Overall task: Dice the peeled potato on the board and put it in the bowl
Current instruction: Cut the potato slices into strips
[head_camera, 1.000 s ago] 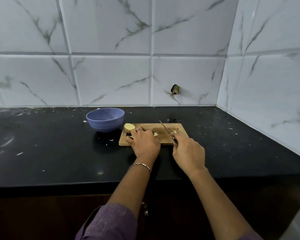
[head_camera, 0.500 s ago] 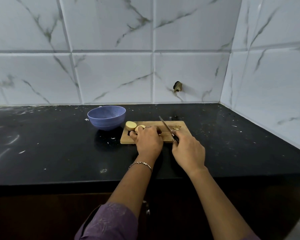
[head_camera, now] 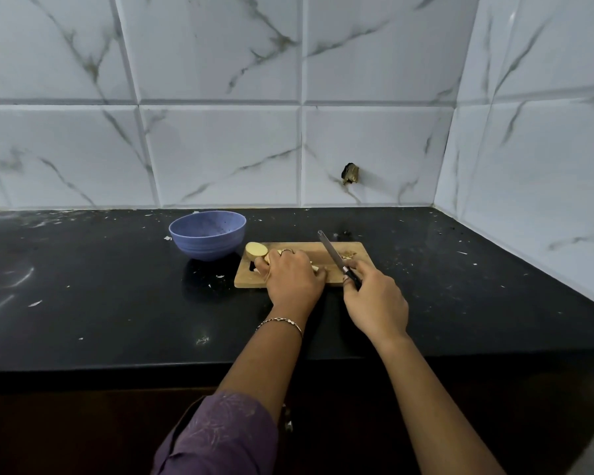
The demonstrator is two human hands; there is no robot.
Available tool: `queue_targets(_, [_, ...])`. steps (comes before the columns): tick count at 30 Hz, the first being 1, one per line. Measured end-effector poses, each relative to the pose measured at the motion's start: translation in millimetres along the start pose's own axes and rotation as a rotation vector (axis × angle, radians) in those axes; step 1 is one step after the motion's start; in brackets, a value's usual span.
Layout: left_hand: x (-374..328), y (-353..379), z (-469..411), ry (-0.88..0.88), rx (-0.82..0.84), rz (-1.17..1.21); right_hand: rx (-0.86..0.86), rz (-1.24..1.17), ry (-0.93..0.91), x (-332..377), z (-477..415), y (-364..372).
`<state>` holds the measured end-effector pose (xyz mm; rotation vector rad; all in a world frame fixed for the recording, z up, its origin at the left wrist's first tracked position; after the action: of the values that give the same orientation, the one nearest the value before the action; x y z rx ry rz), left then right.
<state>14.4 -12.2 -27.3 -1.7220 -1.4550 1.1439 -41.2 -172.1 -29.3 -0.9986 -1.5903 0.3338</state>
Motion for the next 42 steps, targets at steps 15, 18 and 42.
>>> queue_targets(15, [-11,6,-8,0.131,-0.008,0.106,0.013,0.023,-0.001,3,3,-3])
queue_targets(18, [-11,4,-6,0.120,-0.023,0.090,0.008,0.070,-0.031,6,5,-2])
queue_targets(42, [-11,4,-5,0.095,0.010,0.034,-0.148,0.341,-0.180,25,15,5])
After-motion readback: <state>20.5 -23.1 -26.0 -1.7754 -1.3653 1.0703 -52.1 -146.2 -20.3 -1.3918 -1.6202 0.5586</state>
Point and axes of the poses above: each hand's wrist, its own z-axis away from the middle knuckle, its own y-axis out of the palm, x = y × z, the point moved 10 cm from there along -z, towards the middle knuckle, and after that the axes turned 7 degrees about y, right-handed, at the moved point
